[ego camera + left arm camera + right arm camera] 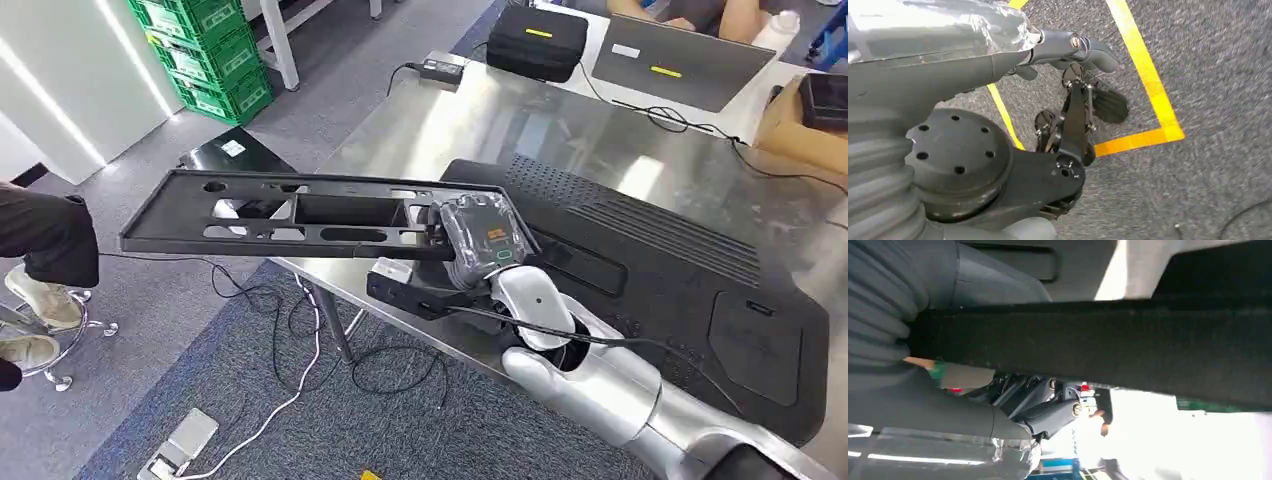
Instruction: Take the parts from the cabinet and place them on the table.
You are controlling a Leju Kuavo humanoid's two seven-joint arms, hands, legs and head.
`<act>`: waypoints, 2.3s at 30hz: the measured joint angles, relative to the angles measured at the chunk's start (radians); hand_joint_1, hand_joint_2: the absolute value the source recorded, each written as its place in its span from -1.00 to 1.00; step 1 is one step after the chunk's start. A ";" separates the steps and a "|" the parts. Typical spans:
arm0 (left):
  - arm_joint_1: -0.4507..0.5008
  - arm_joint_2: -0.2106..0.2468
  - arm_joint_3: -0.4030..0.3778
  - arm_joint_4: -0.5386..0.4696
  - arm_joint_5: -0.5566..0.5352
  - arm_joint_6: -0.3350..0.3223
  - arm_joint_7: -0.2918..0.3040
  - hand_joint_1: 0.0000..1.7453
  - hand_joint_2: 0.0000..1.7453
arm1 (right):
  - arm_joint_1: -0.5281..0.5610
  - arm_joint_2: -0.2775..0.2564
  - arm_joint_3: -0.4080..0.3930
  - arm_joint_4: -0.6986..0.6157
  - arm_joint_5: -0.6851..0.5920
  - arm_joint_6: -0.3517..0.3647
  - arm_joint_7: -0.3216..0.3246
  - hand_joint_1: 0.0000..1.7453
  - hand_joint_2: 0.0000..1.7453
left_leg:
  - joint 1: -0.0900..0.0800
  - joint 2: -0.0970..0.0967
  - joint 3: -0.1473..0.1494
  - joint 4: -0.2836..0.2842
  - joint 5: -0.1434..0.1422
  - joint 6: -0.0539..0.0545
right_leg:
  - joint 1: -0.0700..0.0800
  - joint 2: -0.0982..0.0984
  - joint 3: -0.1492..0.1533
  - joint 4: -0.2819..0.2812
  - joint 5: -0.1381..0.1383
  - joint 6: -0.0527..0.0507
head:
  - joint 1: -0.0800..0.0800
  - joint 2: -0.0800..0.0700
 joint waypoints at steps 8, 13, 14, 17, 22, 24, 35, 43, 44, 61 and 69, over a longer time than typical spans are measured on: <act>-0.008 0.002 -0.011 0.000 0.000 0.008 0.002 -1.00 1.00 | -0.008 -0.002 -0.007 0.009 -0.007 -0.007 0.007 1.00 1.00 | 0.000 0.069 0.014 0.019 -0.028 -0.043 | 0.016 -0.034 0.130 -0.269 0.095 -0.032 | 0.019 0.000; -0.011 0.002 -0.015 -0.001 -0.004 0.010 0.008 -1.00 1.00 | -0.028 0.007 -0.008 0.029 -0.014 -0.024 0.000 1.00 1.00 | 0.006 -0.029 -0.104 0.295 -0.174 -0.054 | 0.015 0.011 0.134 -0.275 0.101 -0.052 | -0.003 0.000; -0.011 0.002 -0.016 -0.001 -0.007 0.011 0.008 -1.00 1.00 | -0.029 0.010 -0.008 0.035 -0.015 -0.027 0.000 1.00 1.00 | 0.006 -0.031 -0.128 0.339 -0.179 -0.053 | 0.017 0.023 0.135 -0.274 0.101 -0.053 | -0.006 0.000; -0.012 0.002 -0.016 -0.001 -0.008 0.015 0.008 -1.00 1.00 | -0.040 0.016 -0.008 0.051 -0.015 -0.028 0.000 1.00 1.00 | 0.004 -0.035 -0.114 0.288 -0.124 -0.045 | 0.019 0.052 0.135 -0.272 0.102 -0.053 | -0.010 0.000; -0.015 0.002 -0.018 -0.001 -0.009 0.022 0.009 -1.00 1.00 | -0.079 0.035 -0.008 0.087 -0.015 -0.035 0.004 1.00 1.00 | -0.001 -0.106 -0.015 0.030 -0.016 -0.027 | 0.014 0.103 0.124 -0.265 0.107 -0.039 | -0.018 0.000; -0.021 0.002 -0.024 -0.002 -0.009 0.022 0.009 -1.00 1.00 | -0.094 0.035 -0.009 0.109 -0.016 -0.035 0.008 1.00 1.00 | -0.006 -0.089 -0.011 0.024 -0.013 -0.016 | 0.008 0.123 0.123 -0.273 0.114 -0.023 | -0.025 0.000; -0.020 -0.002 -0.040 -0.002 -0.007 0.016 0.018 -1.00 1.00 | -0.138 0.055 -0.011 0.253 -0.017 -0.033 0.013 1.00 1.00 | 0.010 0.030 -0.001 0.018 -0.018 -0.023 | 0.001 -0.075 0.123 -0.262 0.097 0.010 | 0.036 0.000; -0.031 0.000 -0.040 -0.003 0.007 -0.035 0.024 -1.00 1.00 | -0.190 0.094 -0.011 0.344 -0.019 -0.036 0.010 1.00 1.00 | 0.011 -0.016 -0.045 0.166 -0.122 -0.060 | 0.003 0.002 0.124 -0.267 0.099 -0.042 | 0.017 0.000; -0.031 0.000 -0.041 -0.003 0.005 -0.032 0.027 -1.00 1.00 | -0.193 0.102 -0.011 0.360 -0.020 -0.037 0.009 1.00 1.00 | 0.009 -0.025 -0.088 0.254 -0.159 -0.060 | 0.005 0.013 0.124 -0.266 0.099 -0.045 | 0.010 0.000; -0.029 0.009 -0.066 -0.002 -0.010 -0.091 0.039 -1.00 1.00 | -0.223 0.171 -0.011 0.555 -0.140 -0.027 -0.140 1.00 1.00 | 0.003 -0.049 -0.010 -0.008 0.011 0.001 | 0.003 0.002 -0.014 0.023 -0.029 -0.002 | -0.003 0.000; -0.043 0.014 -0.070 -0.002 -0.009 -0.106 0.034 -1.00 1.00 | -0.229 0.224 -0.003 0.611 -0.130 -0.026 -0.167 1.00 1.00 | 0.003 -0.030 -0.011 0.016 -0.013 -0.019 | 0.003 -0.019 0.130 -0.277 0.098 -0.012 | 0.009 0.000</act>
